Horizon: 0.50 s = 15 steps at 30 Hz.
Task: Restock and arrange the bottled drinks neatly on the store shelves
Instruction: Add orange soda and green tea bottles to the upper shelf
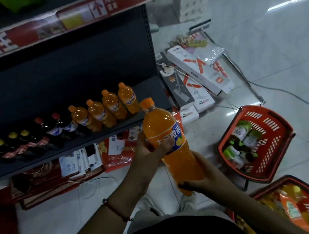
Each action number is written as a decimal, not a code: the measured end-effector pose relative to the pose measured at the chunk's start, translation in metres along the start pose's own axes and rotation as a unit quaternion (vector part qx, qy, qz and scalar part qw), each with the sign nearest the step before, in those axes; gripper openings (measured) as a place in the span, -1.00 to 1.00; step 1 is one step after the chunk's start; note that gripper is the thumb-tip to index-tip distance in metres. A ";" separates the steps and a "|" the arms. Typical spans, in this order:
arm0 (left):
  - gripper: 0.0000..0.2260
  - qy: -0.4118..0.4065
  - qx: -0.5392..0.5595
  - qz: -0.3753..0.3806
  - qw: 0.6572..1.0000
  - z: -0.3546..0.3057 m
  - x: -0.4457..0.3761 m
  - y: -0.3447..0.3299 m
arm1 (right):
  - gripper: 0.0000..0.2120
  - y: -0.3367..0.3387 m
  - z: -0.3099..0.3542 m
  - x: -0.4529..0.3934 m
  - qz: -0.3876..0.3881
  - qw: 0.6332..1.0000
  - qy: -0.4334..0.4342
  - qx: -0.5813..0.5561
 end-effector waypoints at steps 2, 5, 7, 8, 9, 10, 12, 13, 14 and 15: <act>-0.41 -0.009 -0.012 0.004 1.000 0.002 -0.004 -0.004 | -0.09 0.008 -0.007 -0.003 0.004 1.000 -0.001 0.002; -0.43 -0.021 -0.029 0.013 0.999 0.002 -0.014 -0.007 | -0.08 0.016 -0.016 -0.013 0.004 1.000 0.000 -0.001; -0.44 -0.024 -0.038 0.015 0.999 0.002 -0.025 -0.004 | 0.00 0.020 -0.026 -0.026 -0.004 1.000 -0.009 0.004; -0.46 -0.023 -0.046 0.016 0.999 0.002 -0.031 -0.003 | 0.05 0.022 -0.031 -0.033 -0.009 1.000 -0.010 0.012; -0.48 -0.021 -0.053 0.016 0.998 0.003 -0.040 0.000 | 0.09 0.024 -0.035 -0.041 -0.013 1.000 -0.010 0.021; -0.50 -0.021 -0.057 0.013 0.998 0.003 -0.052 0.005 | 0.10 0.026 -0.041 -0.055 -0.015 0.999 -0.006 0.028; -0.51 -0.025 -0.065 0.007 0.998 0.007 -0.079 0.016 | 0.05 0.027 -0.053 -0.084 -0.016 0.999 0.008 0.036; -0.50 -0.026 -0.071 0.003 0.997 0.010 -0.095 0.022 | 0.01 0.027 -0.060 -0.101 -0.015 0.999 0.015 0.036; -0.48 -0.027 -0.079 0.000 0.997 0.011 -0.109 0.028 | -0.03 0.027 -0.067 -0.117 -0.017 0.999 0.021 0.034; -0.46 -0.030 -0.089 -0.005 0.996 0.015 -0.128 0.035 | -0.07 0.027 -0.076 -0.137 -0.018 0.999 0.031 0.031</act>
Point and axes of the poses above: each hand's wrist, its own x-axis away from the middle knuckle, its own y-axis out of the back of the hand, z = x × y, the point moved 7 cm from there along -x, towards the middle knuckle, and after that the axes turned 11 degrees about y, right-handed, at the moved point
